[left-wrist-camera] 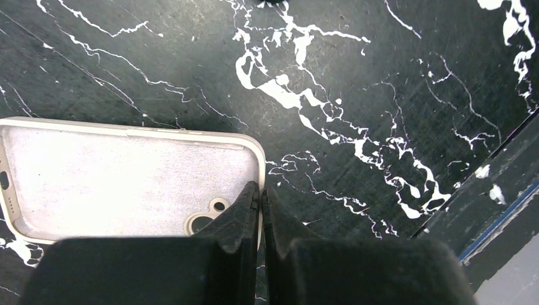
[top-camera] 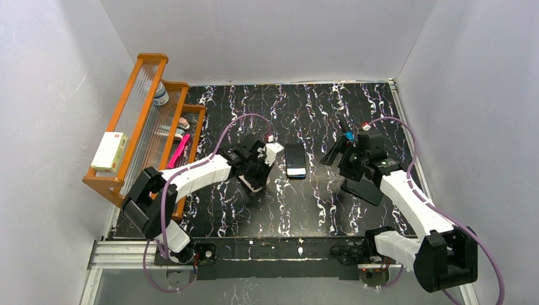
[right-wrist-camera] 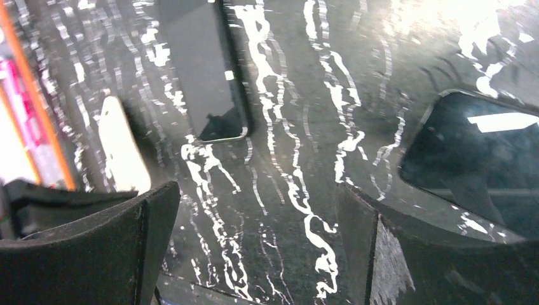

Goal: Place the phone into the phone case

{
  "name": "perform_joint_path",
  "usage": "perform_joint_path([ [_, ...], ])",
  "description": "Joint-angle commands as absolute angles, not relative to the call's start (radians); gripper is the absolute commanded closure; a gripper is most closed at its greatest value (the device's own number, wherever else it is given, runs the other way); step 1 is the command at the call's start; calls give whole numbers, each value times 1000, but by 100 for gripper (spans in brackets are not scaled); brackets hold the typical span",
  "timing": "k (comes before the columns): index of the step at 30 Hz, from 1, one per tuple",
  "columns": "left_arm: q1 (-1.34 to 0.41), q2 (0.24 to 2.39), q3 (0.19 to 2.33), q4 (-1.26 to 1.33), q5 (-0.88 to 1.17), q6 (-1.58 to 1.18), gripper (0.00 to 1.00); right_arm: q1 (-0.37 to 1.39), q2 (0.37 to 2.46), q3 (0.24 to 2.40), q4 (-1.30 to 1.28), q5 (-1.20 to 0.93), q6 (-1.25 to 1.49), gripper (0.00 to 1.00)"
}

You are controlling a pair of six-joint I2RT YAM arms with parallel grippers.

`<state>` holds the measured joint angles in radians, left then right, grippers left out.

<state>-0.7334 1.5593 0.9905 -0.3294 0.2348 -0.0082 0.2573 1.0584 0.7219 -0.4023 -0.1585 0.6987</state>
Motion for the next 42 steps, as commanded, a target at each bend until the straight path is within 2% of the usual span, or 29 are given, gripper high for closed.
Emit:
perform_joint_path([
  [1, -744, 1517, 944, -343, 238, 37, 100, 254, 1107, 753, -498, -11, 777, 1],
  [7, -752, 1491, 915, -330, 237, 9, 100, 244, 1104, 776, -570, 252, 829, 1],
  [10, -752, 1474, 902, -333, 238, 7, 95, 230, 1095, 778, -594, 339, 867, 1],
  [14, -753, 1433, 886, -332, 227, -23, 79, 213, 1096, 790, -637, 405, 934, 1],
  [16, -752, 1407, 885, -334, 211, -29, 60, 203, 1108, 804, -648, 416, 952, 1],
  [18, -753, 1379, 886, -334, 191, -33, 47, 193, 1128, 819, -641, 419, 949, 1],
  [23, -753, 1301, 901, -349, 134, -51, 29, 153, 1201, 834, -589, 423, 936, 1],
  [24, -752, 1282, 900, -355, 124, -53, 22, 146, 1213, 828, -543, 394, 894, 2],
  [26, -752, 1242, 889, -357, 96, -57, 13, 128, 1243, 816, -398, 256, 760, 10],
  [29, -752, 1182, 856, -351, 69, -58, 6, 126, 1284, 818, -348, 238, 738, 25],
  [31, -753, 1152, 832, -345, 49, -54, 2, 124, 1310, 815, -315, 233, 720, 30],
  [34, -753, 1131, 818, -345, 24, -48, 2, 120, 1359, 827, -313, 242, 700, 32],
  [38, -754, 1128, 828, -350, 15, -45, 2, 118, 1412, 825, -310, 230, 669, 26],
  [42, -754, 1127, 827, -354, 14, -43, 2, 117, 1442, 804, -275, 193, 633, 25],
])
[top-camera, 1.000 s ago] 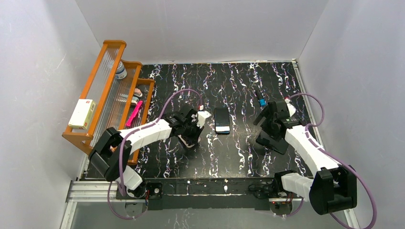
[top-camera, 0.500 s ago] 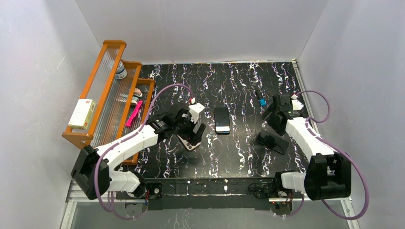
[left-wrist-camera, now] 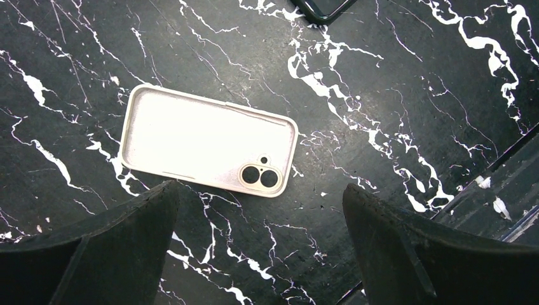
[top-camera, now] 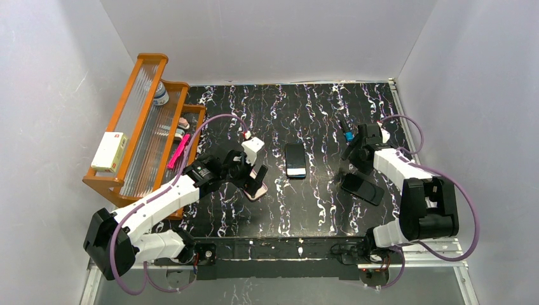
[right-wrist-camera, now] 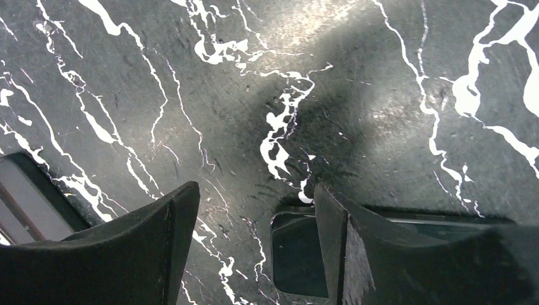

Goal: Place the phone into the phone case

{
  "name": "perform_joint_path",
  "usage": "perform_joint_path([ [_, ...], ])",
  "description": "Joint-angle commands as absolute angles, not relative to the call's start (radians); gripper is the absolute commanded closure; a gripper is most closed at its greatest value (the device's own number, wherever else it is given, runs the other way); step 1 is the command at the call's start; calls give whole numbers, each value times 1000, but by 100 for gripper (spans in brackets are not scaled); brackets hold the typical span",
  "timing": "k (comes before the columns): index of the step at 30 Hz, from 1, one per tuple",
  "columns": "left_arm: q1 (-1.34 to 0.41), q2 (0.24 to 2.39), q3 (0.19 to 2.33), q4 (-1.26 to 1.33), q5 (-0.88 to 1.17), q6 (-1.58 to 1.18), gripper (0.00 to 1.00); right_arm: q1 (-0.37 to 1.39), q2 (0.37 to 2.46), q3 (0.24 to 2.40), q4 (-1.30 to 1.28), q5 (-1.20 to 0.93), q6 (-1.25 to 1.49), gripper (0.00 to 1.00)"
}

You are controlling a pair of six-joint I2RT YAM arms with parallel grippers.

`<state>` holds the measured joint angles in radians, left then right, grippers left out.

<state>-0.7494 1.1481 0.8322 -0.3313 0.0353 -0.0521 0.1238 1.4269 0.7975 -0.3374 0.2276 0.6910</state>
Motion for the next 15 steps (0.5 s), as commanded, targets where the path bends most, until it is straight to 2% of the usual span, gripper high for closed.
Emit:
perform_joint_path([
  [1, -754, 1127, 827, -357, 14, -44, 2, 117, 1452, 801, -271, 179, 625, 26],
  [8, -754, 1118, 825, -357, 14, -43, 2, 118, 1486, 775, -308, 51, 594, 28],
  [15, -752, 1118, 827, -357, 14, -42, 2, 126, 1401, 667, -325, -96, 622, 33],
])
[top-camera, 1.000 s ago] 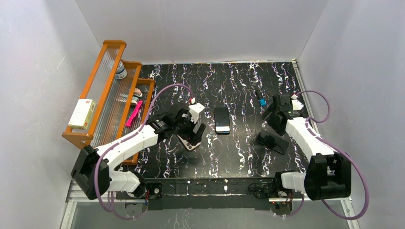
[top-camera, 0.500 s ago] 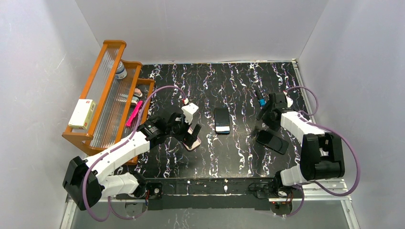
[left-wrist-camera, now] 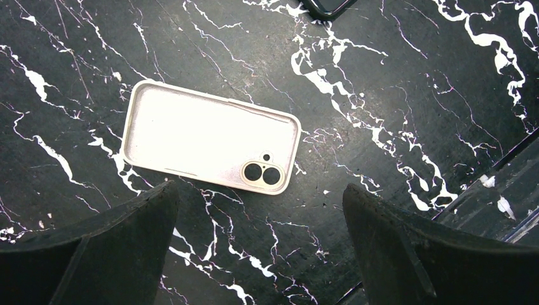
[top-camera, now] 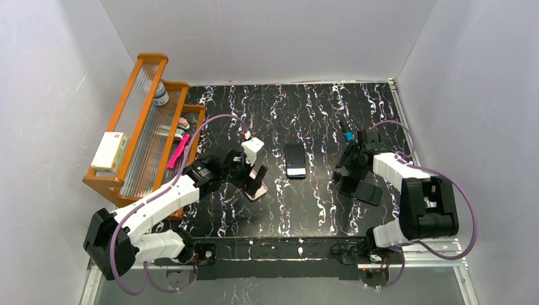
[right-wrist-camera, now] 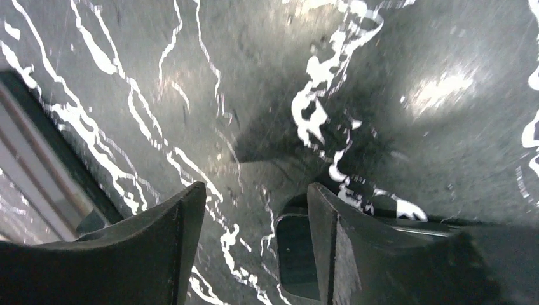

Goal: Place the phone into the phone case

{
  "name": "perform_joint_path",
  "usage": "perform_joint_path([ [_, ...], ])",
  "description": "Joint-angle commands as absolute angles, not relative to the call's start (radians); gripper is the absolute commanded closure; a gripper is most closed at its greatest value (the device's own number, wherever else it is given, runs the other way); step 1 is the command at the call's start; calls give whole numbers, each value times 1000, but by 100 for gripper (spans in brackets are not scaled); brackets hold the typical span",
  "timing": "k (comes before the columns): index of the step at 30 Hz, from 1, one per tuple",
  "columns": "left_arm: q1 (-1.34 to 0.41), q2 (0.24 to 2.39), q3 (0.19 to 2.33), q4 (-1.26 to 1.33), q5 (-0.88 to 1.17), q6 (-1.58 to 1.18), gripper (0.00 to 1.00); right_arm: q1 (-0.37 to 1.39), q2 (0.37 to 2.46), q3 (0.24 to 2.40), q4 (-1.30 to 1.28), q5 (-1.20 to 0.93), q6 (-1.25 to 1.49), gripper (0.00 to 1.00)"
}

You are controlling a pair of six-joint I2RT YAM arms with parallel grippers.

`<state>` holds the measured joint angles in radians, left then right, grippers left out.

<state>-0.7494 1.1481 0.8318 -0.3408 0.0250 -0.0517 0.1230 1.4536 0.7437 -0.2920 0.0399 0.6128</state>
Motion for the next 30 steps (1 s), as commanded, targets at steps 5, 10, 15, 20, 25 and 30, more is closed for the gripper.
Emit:
perform_joint_path([
  [5, -753, 1116, 829, -360, 14, -42, 2, 198, 1363, 628, -394, -159, 684, 34],
  [10, -754, 1103, 826, -364, -25, -44, 2, 270, 1286, 614, -475, -163, 778, 34],
  [15, -753, 1097, 826, -363, -34, -44, 2, 269, 1171, 668, -650, -44, 975, 22],
  [20, -753, 1094, 828, -364, -39, -44, 2, 265, 1118, 747, -813, 117, 1151, 2],
  [25, -753, 1069, 821, -366, -77, -46, 2, 232, 1203, 779, -962, 198, 1243, 1],
  [30, -754, 1060, 822, -366, -100, -46, 2, 176, 1284, 756, -967, 167, 1240, 1],
])
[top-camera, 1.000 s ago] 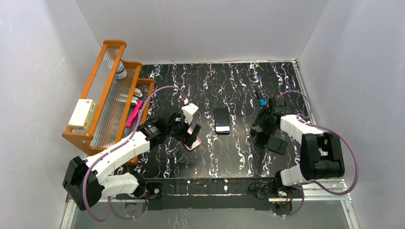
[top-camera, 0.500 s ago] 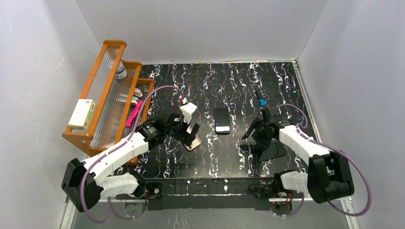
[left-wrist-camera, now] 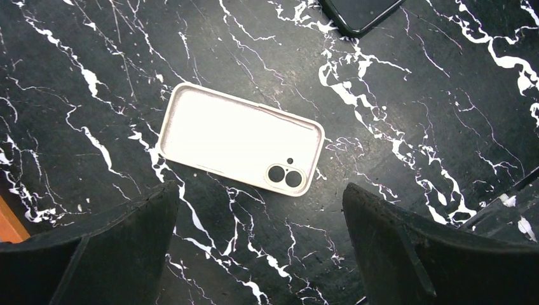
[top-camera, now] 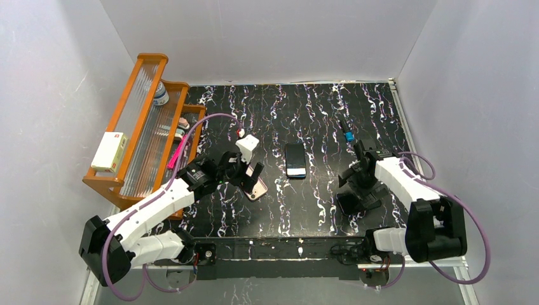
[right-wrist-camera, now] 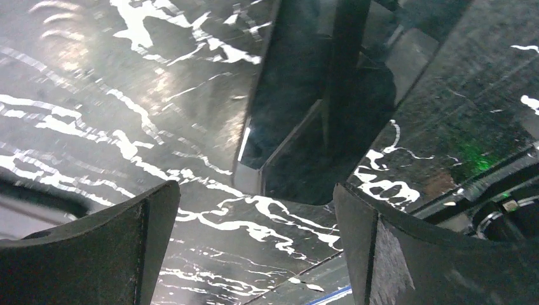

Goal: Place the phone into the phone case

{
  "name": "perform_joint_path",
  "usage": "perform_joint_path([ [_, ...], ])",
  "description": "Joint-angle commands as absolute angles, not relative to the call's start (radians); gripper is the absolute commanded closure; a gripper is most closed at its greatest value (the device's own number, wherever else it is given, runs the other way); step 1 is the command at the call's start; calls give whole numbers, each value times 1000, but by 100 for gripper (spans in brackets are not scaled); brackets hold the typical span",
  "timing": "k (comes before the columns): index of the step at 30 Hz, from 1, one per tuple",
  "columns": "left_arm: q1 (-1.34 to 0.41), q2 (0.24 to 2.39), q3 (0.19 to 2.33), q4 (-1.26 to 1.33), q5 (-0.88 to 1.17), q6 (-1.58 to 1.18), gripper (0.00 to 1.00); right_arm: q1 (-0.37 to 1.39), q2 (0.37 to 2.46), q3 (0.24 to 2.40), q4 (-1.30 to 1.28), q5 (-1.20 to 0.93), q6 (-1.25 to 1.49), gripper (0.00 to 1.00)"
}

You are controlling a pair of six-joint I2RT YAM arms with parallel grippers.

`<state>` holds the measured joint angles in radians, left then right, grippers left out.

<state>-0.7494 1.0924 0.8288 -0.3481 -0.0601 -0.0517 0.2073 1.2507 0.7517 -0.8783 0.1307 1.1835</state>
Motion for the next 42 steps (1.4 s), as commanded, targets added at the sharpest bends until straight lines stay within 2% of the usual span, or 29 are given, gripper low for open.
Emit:
perform_joint_path([
  [1, -753, 1059, 822, -365, -101, -46, 2, 170, 1285, 750, -961, 168, 1250, 1],
  [20, -754, 1042, 818, -366, -176, -61, 2, 79, 1229, 643, -898, 268, 1303, 1],
  [27, -754, 1018, 807, -349, -294, -164, 2, 57, 1229, 609, -849, 269, 1317, 1],
  [32, -752, 1083, 835, -372, -308, -263, 2, 52, 1239, 605, -842, 257, 1318, 3],
  [37, -752, 1174, 854, -411, -346, -409, 8, 52, 1205, 597, -818, 254, 1282, 13],
  [42, -750, 1260, 863, -459, -406, -542, 20, 52, 1195, 571, -753, 212, 1200, 18],
])
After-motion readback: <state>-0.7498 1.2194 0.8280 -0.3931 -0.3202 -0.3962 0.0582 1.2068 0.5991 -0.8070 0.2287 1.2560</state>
